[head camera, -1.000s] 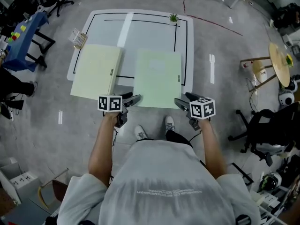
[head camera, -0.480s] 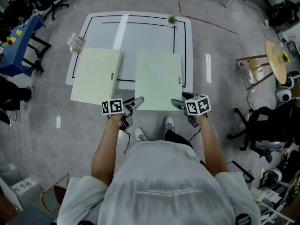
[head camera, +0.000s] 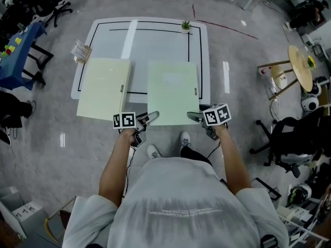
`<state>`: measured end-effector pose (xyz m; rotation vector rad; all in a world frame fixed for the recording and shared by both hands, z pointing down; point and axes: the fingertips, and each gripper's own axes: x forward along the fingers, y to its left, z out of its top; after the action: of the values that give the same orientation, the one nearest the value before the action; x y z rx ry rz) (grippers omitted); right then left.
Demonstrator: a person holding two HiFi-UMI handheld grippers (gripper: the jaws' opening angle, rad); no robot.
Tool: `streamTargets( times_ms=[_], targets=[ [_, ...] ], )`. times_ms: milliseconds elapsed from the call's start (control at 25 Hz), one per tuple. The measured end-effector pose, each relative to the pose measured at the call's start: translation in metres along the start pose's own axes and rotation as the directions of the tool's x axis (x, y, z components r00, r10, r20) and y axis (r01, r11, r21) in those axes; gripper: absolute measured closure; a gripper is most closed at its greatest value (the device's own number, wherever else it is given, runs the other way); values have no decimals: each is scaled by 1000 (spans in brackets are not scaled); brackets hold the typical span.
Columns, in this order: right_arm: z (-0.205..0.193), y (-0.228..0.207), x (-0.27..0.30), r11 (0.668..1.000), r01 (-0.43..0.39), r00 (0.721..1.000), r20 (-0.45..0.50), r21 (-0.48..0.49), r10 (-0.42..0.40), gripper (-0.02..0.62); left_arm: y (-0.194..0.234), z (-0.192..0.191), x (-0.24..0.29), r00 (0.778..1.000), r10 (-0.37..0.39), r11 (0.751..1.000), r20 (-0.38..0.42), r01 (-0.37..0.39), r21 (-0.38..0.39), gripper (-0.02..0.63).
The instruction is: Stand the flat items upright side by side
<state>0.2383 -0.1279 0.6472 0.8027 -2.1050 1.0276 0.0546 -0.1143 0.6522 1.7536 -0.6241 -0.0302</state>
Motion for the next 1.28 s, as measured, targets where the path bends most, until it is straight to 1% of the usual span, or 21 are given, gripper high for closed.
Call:
streamTargets(
  times_ms=[120, 200, 280, 360, 480, 600, 680, 760, 920, 1120, 1200, 1280],
  targets=[
    [1, 0, -1, 1000, -8, 1000, -1, -8, 8, 235, -3, 0, 0, 1000, 14, 1000, -8, -13, 22, 290],
    [1, 2, -1, 1000, -4, 1000, -9, -31, 4, 235, -6, -1, -2, 1000, 23, 998, -18, -22, 51, 290],
    [1, 3, 0, 997, 7, 1000, -21, -72, -8, 235, -11, 0, -4, 999, 36, 993, -30, -32, 113, 290],
    [5, 6, 0, 993, 15, 1000, -17, -121, -17, 235, -17, 4, -7, 998, 52, 982, -40, -44, 184, 291],
    [19, 11, -3, 984, 13, 999, 31, -180, -7, 235, -26, 12, -10, 997, 73, 965, -39, -61, 255, 291],
    [33, 7, -10, 980, -4, 996, 85, -198, 21, 236, -37, 23, -8, 998, 67, 956, -7, -62, 285, 291],
    [45, 3, -12, 976, -16, 994, 106, -216, 40, 236, -44, 33, -5, 997, 77, 946, 19, -79, 315, 291],
    [55, -3, -13, 968, -26, 993, 106, -249, 54, 236, -52, 39, -2, 994, 103, 929, 44, -112, 353, 291],
    [82, -18, -16, 939, -44, 992, 97, -341, 81, 236, -65, 53, 8, 983, 155, 888, 100, -183, 423, 290],
    [107, -37, -17, 896, -50, 992, 79, -442, 95, 235, -77, 59, 24, 964, 224, 819, 145, -267, 508, 290],
    [118, -39, -13, 880, -60, 990, 83, -471, 112, 235, -80, 65, 23, 953, 232, 800, 195, -301, 519, 291],
    [128, -39, -9, 869, -82, 986, 90, -488, 143, 235, -84, 71, 20, 937, 221, 787, 271, -336, 517, 291]
  ],
)
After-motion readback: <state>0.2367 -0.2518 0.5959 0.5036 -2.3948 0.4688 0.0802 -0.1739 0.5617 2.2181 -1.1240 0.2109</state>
